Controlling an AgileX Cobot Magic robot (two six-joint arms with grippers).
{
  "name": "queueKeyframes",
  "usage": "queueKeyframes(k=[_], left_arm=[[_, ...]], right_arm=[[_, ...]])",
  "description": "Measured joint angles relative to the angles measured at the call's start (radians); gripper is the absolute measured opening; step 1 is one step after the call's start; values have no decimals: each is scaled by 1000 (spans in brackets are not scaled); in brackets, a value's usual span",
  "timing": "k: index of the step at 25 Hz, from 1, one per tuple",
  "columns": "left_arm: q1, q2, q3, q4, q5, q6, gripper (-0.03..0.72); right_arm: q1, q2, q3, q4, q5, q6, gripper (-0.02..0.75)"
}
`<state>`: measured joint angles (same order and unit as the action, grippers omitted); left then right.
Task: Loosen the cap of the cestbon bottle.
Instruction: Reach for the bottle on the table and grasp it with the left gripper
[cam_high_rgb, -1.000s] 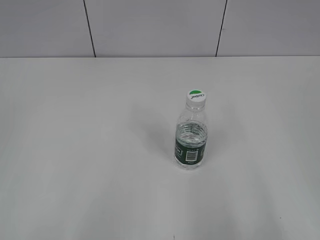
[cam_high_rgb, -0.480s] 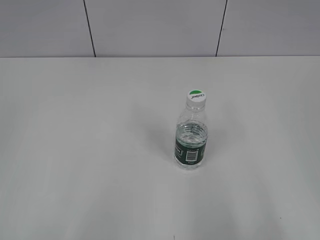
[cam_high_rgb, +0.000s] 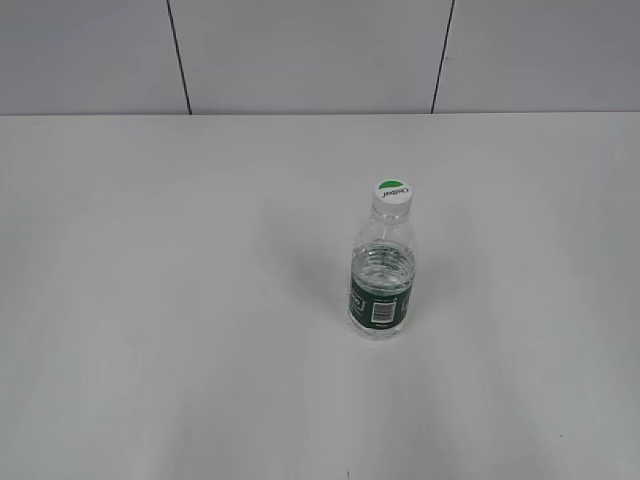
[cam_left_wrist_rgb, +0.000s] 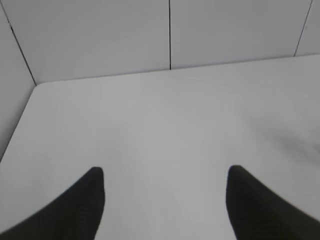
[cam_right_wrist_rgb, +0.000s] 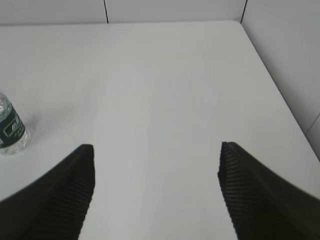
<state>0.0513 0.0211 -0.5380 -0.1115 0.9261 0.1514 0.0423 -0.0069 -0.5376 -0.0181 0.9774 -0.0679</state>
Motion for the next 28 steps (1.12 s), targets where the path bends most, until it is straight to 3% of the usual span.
queueKeyframes(k=[11, 20, 28], left_arm=[[-7, 179, 118, -73, -449, 0, 463], [-199, 363, 270, -42, -779, 0, 463], [-222, 703, 270, -41, -1042, 1, 463]], right_arm=[[0, 134, 57, -9, -322, -15, 584], [0, 322, 71, -11, -535, -39, 558], [0, 488, 125, -14, -812, -50, 556]])
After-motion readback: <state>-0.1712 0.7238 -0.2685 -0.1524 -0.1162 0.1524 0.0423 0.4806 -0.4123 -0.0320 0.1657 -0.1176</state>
